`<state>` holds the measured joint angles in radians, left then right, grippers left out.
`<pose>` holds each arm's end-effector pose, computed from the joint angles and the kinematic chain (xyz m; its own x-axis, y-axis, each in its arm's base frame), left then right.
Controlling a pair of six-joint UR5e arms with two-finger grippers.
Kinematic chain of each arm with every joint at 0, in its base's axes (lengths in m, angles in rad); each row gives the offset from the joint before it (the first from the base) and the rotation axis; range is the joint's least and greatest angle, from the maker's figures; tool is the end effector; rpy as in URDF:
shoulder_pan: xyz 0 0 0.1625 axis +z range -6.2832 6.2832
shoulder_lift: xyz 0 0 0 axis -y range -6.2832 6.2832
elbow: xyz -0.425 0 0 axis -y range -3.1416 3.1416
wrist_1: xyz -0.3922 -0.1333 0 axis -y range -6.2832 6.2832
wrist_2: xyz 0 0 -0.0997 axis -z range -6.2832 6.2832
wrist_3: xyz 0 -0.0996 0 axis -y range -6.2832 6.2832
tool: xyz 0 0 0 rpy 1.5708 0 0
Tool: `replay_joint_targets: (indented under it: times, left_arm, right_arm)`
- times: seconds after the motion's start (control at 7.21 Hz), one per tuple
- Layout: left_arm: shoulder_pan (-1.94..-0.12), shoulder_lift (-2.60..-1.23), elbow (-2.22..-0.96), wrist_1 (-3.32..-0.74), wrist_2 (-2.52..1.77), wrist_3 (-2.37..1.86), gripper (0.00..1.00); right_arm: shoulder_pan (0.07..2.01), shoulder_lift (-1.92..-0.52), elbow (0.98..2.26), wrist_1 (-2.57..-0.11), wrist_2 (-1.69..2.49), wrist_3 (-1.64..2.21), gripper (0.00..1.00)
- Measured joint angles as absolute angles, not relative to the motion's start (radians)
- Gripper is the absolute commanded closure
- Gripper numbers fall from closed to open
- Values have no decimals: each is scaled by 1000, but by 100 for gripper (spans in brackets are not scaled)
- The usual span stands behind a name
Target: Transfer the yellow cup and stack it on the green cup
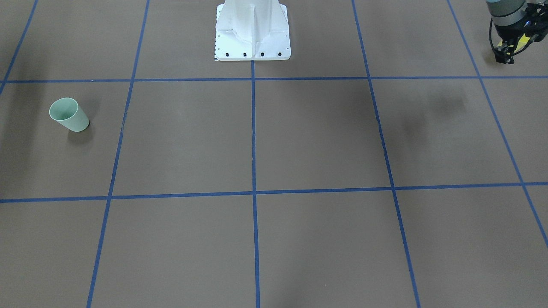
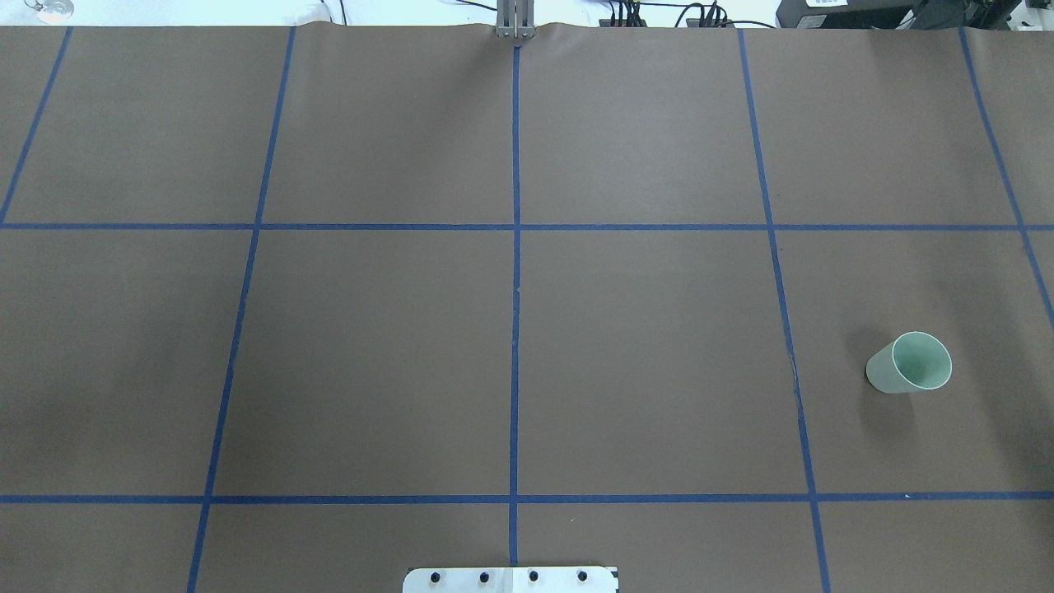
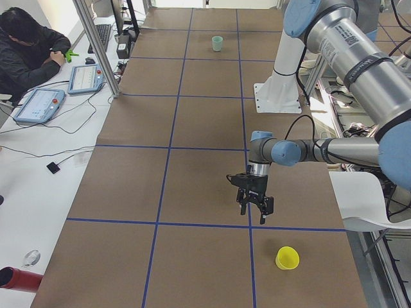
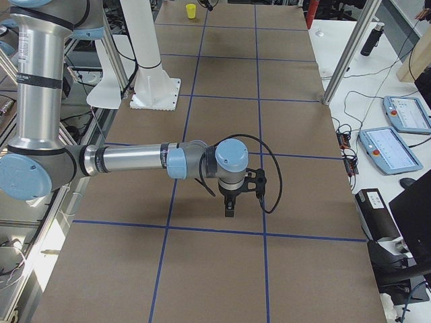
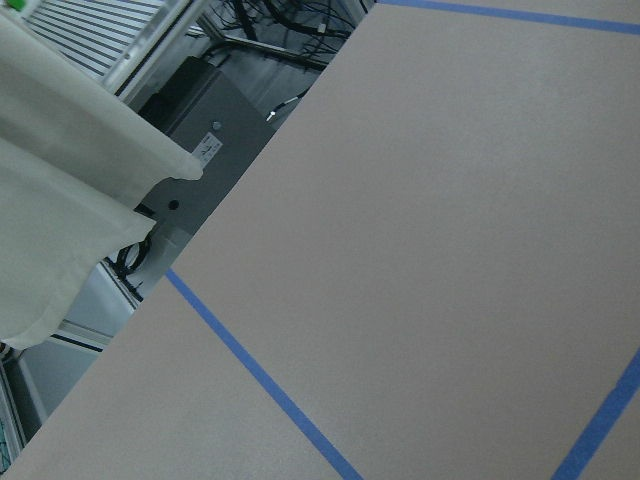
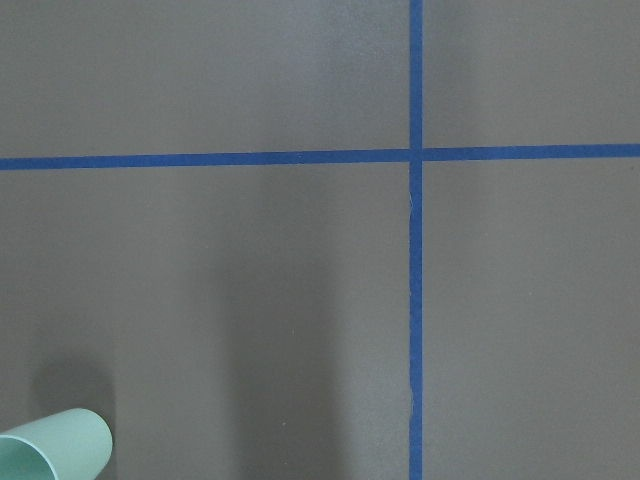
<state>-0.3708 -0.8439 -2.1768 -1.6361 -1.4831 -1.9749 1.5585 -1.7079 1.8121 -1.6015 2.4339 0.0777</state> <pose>0.1358 -0.2052 0.6320 0.7155 -0.6984 0.0167 0.6936 0.7130 0.1023 0.0523 -0.4368 0.6000 0.6483 0.0138 0.7612 -0.0382 0.9992 0.0144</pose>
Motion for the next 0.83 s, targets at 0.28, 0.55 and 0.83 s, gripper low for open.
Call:
replay_joint_targets:
  times: [0.28, 0.55, 0.83]
  left_arm:
    - [-224, -892, -2182, -1406, -1488, -2261, 0]
    - [-195, -936, -2178, -1242, -1511, -2403, 0]
    - [-191, -939, -2160, -1184, -1520, -2498, 0]
  right_arm:
    - [1558, -1708, 1807, -1601, 2431, 76, 0]
    - [1559, -1706, 1802, -1601, 2430, 75, 0]
    - [1559, -1704, 1802, -1601, 2430, 75, 0]
